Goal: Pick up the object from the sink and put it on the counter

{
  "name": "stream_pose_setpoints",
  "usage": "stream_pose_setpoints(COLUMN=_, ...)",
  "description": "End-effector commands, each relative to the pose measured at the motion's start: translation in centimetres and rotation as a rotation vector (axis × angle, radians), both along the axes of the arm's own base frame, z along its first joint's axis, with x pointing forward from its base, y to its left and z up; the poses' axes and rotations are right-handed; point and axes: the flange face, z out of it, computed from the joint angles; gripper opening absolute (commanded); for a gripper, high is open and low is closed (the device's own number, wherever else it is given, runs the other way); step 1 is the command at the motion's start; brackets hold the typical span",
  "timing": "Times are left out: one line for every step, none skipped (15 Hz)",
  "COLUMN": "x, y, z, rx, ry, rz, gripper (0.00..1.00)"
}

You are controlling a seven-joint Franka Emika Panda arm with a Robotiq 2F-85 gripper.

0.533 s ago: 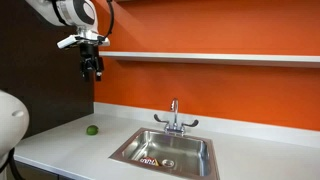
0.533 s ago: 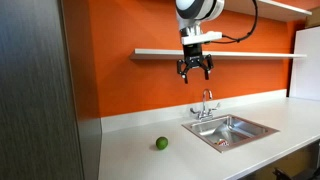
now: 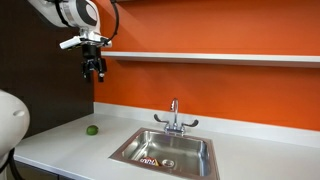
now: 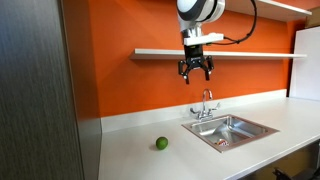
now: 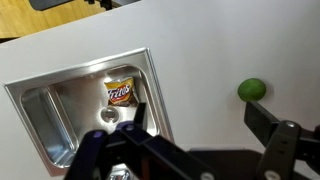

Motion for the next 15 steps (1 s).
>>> stream_pose_setpoints(x=0.6, y=-1.6, z=0.0, rx=-0.002, ry=-0.021, rz=0.102, gripper=1.00)
stream_pose_setpoints(x=0.9, y=-2.1, z=-0.1, rx=-0.002, ry=-0.031, rz=0.110, gripper=1.00)
stream_pose_setpoints(x=1.1, y=-2.7, z=-0.1, rx=-0.003, ry=-0.043, rz=0.111, gripper=1.00)
stream_pose_setpoints(x=1.3, y=-3.5, z=-0.2, rx=-0.003, ry=-0.056, rz=0.099, gripper=1.00)
stream_pose_setpoints(x=1.5, y=-4.3, z=-0.3, rx=-0.001, ry=-0.066, rz=0.090, gripper=1.00)
stream_pose_setpoints(x=1.7, y=-5.2, z=-0.4, rx=-0.001, ry=-0.077, rz=0.070, gripper=1.00)
stream_pose_setpoints(x=1.9, y=-6.2, z=-0.6, rx=0.000, ry=-0.083, rz=0.047, gripper=1.00)
stream_pose_setpoints(x=2.1, y=-7.1, z=-0.9, rx=0.001, ry=-0.091, rz=0.021, gripper=1.00)
stream_pose_setpoints(x=2.2, y=-8.1, z=-1.2, rx=0.006, ry=-0.095, rz=0.003, gripper=1.00)
stream_pose_setpoints(x=2.4, y=-9.2, z=-1.7, rx=0.011, ry=-0.096, rz=-0.020, gripper=1.00)
stream_pose_setpoints(x=2.5, y=-10.2, z=-2.1, rx=0.014, ry=-0.097, rz=-0.043, gripper=1.00)
stream_pose_setpoints(x=2.7, y=-11.3, z=-2.7, rx=0.016, ry=-0.093, rz=-0.066, gripper=1.00)
stream_pose_setpoints(x=2.8, y=-12.2, z=-3.2, rx=0.019, ry=-0.091, rz=-0.084, gripper=1.00)
stream_pose_setpoints(x=3.0, y=-13.2, z=-3.9, rx=0.022, ry=-0.089, rz=-0.104, gripper=1.00)
stream_pose_setpoints(x=3.3, y=-14.2, z=-4.6, rx=0.023, ry=-0.085, rz=-0.124, gripper=1.00)
